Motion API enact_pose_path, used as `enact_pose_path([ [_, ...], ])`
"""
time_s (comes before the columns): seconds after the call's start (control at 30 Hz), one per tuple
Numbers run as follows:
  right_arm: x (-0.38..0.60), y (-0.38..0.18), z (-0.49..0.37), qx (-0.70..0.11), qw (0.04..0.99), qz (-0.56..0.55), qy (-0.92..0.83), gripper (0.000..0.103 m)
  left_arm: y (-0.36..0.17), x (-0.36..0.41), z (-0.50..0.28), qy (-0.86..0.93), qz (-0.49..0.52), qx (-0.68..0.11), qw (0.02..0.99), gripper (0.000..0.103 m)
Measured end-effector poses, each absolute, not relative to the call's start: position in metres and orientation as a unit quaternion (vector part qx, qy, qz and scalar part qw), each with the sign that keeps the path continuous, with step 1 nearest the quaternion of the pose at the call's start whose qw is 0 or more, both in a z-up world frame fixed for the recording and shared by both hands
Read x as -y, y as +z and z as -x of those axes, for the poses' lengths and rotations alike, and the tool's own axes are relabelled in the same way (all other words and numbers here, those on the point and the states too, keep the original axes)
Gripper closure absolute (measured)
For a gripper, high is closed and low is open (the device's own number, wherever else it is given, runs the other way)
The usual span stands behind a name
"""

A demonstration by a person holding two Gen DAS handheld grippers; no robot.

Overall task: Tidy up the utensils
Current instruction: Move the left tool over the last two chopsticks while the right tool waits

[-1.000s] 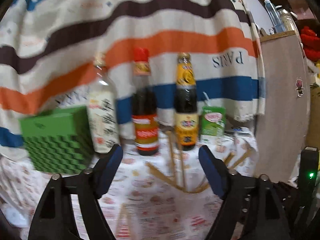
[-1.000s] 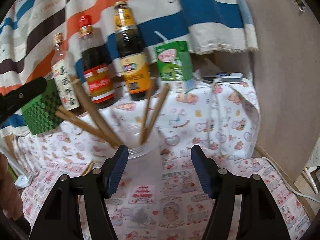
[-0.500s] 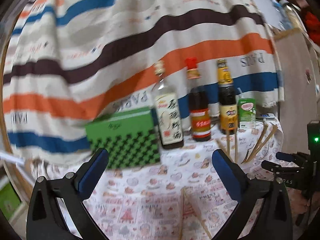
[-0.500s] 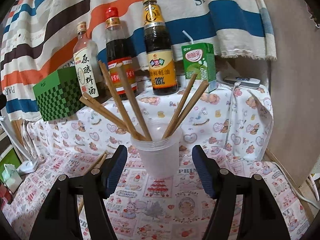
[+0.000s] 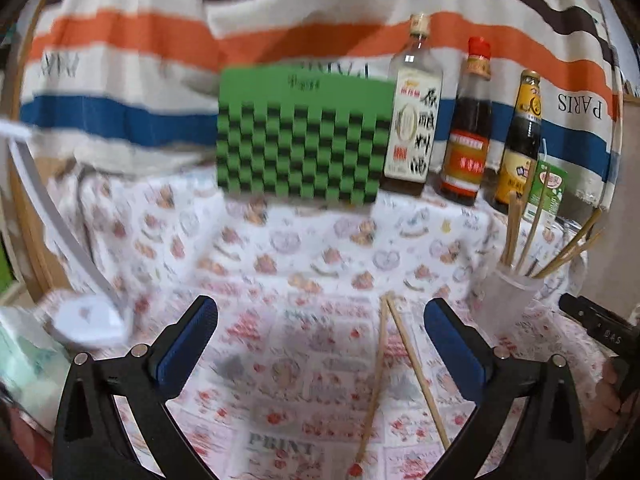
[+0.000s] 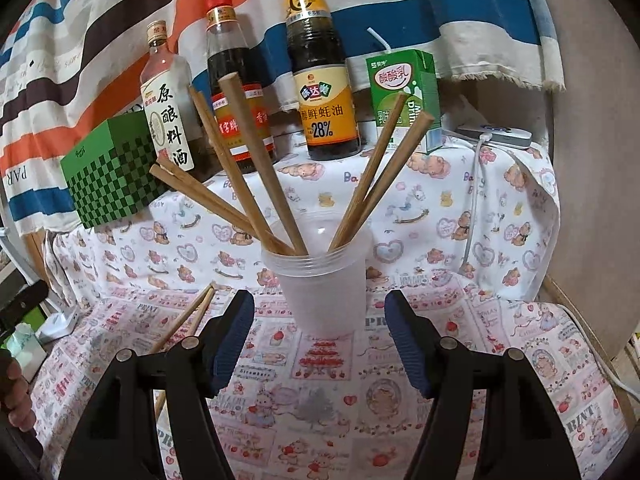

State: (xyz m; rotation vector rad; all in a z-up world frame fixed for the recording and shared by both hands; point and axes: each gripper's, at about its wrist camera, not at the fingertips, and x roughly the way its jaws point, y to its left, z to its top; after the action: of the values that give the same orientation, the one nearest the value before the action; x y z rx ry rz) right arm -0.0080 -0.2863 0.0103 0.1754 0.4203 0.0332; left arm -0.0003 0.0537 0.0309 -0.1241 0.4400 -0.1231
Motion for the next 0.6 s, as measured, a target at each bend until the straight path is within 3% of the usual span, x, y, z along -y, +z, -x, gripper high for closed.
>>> enact_pose_path([
  [0.23, 0.282, 0.007, 0.004, -0.223, 0.972, -0.075, 0.010, 0.033, 0.003, -0.045, -0.020, -0.080, 0.053, -0.301, 0.949, 0.001],
  [0.4, 0.278, 0.004, 0.003, -0.230, 0.971, -0.068, 0.017, 0.033, -0.017, -0.017, -0.028, -0.079, -0.016, -0.358, 0.930, 0.024],
  [0.6, 0.272, 0.000, 0.001, -0.240, 0.968, -0.067, 0.033, 0.033, -0.031, 0.002, -0.028, -0.105, -0.031, -0.398, 0.911, 0.026],
])
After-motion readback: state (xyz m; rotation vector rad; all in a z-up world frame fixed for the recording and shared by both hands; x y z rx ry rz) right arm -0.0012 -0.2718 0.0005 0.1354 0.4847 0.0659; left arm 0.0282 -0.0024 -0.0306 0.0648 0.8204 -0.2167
